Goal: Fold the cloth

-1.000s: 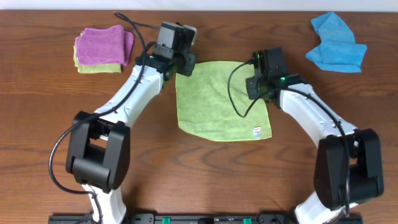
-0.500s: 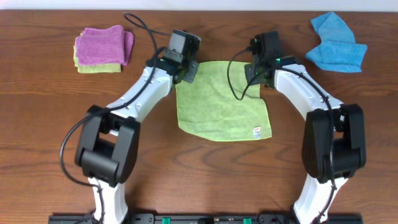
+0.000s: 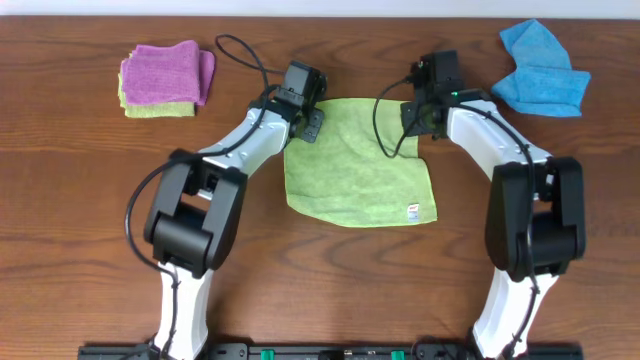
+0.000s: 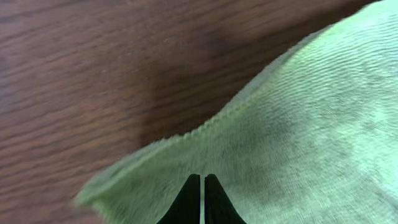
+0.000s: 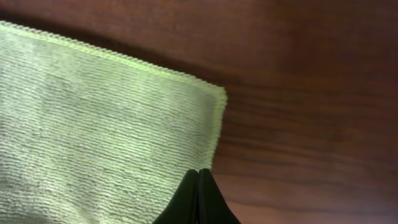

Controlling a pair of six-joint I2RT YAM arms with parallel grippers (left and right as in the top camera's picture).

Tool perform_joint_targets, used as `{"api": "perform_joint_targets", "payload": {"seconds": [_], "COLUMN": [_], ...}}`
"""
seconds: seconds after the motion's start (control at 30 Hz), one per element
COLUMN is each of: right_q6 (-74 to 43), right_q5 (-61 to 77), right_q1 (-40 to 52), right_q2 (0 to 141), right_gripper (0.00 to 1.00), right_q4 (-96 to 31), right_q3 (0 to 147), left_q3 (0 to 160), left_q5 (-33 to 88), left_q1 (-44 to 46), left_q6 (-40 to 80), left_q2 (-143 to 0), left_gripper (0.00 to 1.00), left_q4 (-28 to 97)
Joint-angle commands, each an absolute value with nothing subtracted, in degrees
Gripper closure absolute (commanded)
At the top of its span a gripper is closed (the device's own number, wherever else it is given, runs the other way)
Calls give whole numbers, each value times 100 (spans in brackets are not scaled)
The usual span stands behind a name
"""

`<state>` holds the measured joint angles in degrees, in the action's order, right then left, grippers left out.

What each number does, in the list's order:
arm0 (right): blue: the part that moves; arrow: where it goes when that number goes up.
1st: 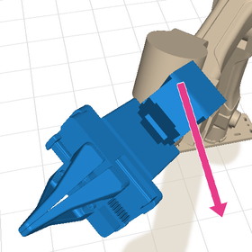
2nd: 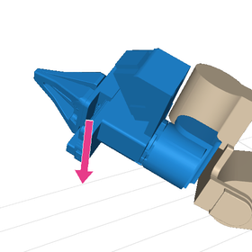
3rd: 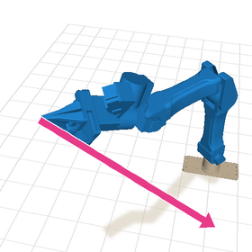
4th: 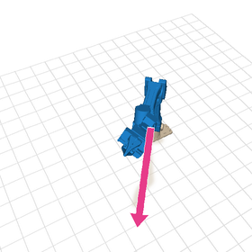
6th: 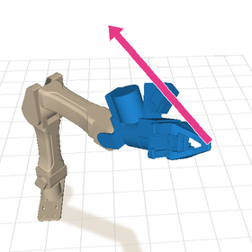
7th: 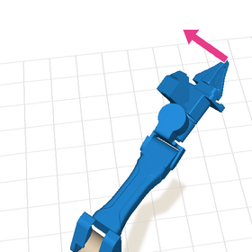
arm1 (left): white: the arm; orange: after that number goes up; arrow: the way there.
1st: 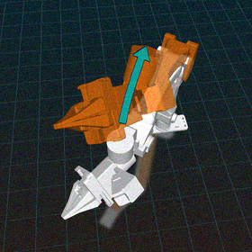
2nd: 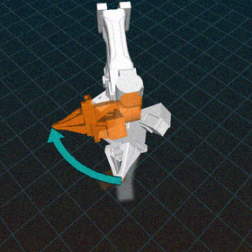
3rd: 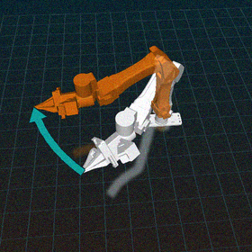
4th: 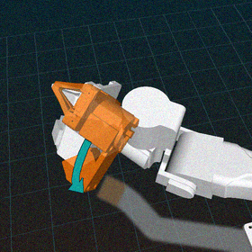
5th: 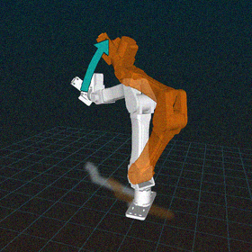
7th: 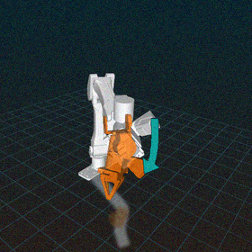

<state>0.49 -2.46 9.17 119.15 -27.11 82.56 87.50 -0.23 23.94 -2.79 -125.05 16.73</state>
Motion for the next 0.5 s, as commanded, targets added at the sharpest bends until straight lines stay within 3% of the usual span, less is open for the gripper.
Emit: {"api": "perform_joint_targets", "payload": {"seconds": [0.0, 0.47], "right_q6": [95, 126], "right_q5": [-78, 202], "right_q1": [941, 1037], "right_q2": [12003, 12302], "right_gripper": [98, 99], "right_q4": [-2655, -2491], "right_q3": [8366, 8641], "left_q3": [9131, 9286], "left_q5": [-45, -193], "left_q1": [2401, 2121], "left_q6": [-213, -104], "left_q2": [-12676, -12735], "left_gripper": [94, 94], "left_q4": [1680, 1557]}}
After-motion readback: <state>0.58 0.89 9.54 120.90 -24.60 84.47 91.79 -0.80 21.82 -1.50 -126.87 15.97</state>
